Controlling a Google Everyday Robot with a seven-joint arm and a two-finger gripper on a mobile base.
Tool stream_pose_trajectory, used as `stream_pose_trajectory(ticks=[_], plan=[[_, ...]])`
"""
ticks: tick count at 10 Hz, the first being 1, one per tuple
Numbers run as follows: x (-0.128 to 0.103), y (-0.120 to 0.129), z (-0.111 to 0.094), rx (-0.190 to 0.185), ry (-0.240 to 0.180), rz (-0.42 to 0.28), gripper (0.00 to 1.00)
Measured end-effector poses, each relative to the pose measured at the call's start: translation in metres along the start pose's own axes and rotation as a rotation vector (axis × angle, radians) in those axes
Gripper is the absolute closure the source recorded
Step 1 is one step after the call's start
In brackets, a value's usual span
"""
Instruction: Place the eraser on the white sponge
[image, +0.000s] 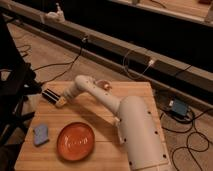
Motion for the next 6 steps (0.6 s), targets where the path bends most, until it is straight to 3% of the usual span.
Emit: stream_pose_trajectory(ticks=[4,6], plan=[[-0.0022,0.0044,-0.0006,0.007,0.021,-0.025,0.98],[-0.0039,0.0066,-0.0027,0.005,0.020,-0.031,1.00]])
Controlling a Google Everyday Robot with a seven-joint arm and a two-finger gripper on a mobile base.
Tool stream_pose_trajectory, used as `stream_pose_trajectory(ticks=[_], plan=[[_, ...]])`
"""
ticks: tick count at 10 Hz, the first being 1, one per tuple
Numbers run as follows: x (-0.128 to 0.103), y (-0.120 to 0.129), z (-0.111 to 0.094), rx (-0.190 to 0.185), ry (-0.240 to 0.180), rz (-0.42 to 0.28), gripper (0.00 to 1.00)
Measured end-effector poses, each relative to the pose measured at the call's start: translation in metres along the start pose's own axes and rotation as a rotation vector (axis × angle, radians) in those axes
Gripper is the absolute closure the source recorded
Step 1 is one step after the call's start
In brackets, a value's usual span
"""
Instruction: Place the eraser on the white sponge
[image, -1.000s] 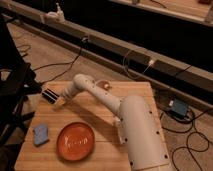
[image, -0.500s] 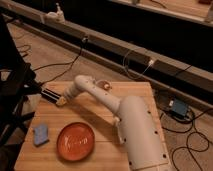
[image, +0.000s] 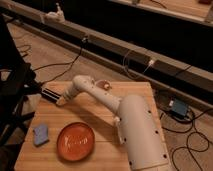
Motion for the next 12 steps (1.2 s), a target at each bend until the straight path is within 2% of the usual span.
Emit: stream_pose_trajectory(ticks=[2,5,7,9,10,12], plan=[[-0.002,0.004,-0.012,-0.015,-0.012,-0.047,1.00],[-0.001,0.016,-0.046,-0.084,-0.041,-0.164,1.00],[0.007,0.027,-0.073,-0.151,-0.060,-0.247,1.00],[0.024,0.041,-0.097,-0.225,-0.058,-0.317,1.00],[0.029,0.053,-0.103,-0.275,-0.052,-0.362,1.00],[0.039,0.085,-0.103,-0.385,-0.015,-0.462,1.00]])
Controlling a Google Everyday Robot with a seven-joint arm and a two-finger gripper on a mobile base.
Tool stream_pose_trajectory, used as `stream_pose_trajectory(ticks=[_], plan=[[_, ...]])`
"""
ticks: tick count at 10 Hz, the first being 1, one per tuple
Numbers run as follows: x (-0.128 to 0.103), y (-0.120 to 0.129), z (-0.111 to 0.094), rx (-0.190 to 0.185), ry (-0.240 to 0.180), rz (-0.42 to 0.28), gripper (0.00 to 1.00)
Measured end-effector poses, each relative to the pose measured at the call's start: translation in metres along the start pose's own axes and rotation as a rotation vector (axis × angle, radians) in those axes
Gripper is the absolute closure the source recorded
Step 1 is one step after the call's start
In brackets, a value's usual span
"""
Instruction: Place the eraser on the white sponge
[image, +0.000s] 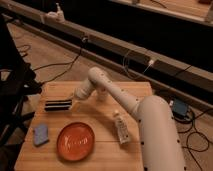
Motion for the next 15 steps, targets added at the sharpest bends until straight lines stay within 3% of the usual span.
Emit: stream_pose_trajectory(ticks=[2,4,7,9,10,12,15], plan=[[-0.013,0.024,0.019,-0.108,0.006,-0.081,1.00],[-0.037,0.035,0.040,-0.183,-0.012,-0.145,1.00],[-0.066,0.048,0.062,-0.262,-0.056,-0.208,1.00],[-0.076,0.060,0.080,-0.329,-0.074,-0.240,0.91],[-0.080,0.062,0.090,-0.351,-0.081,-0.251,0.81],[-0.084,0.058,0.098,-0.355,-0.091,-0.256,0.61],[-0.083,0.057,0.097,-0.350,-0.092,-0.255,0.55]])
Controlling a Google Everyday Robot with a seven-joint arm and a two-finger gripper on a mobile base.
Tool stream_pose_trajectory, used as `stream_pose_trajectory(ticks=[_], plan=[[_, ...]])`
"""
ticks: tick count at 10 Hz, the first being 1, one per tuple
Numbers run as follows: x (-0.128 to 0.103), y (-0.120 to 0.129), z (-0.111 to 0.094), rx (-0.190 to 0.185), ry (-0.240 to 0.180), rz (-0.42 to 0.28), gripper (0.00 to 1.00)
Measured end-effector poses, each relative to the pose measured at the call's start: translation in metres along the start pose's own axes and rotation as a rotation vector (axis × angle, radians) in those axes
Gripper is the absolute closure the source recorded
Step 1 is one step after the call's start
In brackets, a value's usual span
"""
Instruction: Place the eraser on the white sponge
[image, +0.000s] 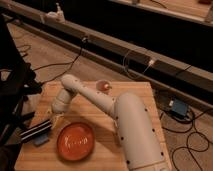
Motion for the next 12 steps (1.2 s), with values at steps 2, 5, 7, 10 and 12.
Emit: stream_pose_trajectory(ticks=[2,5,7,10,12], plan=[[-0.0011,-0.0007,0.0014,-0.002,0.000,-0.002,0.55],[-0.0006,-0.0004,0.0008,-0.001,0.000,-0.001,0.55],[0.0009,-0.0001,-0.0001,0.000,0.011,-0.002,0.55],[0.0030,-0.0011,-0.0037,0.006,0.057,-0.005,0.55],[0.0015,-0.0014,-0.0072,0.015,0.080,-0.002,0.55]])
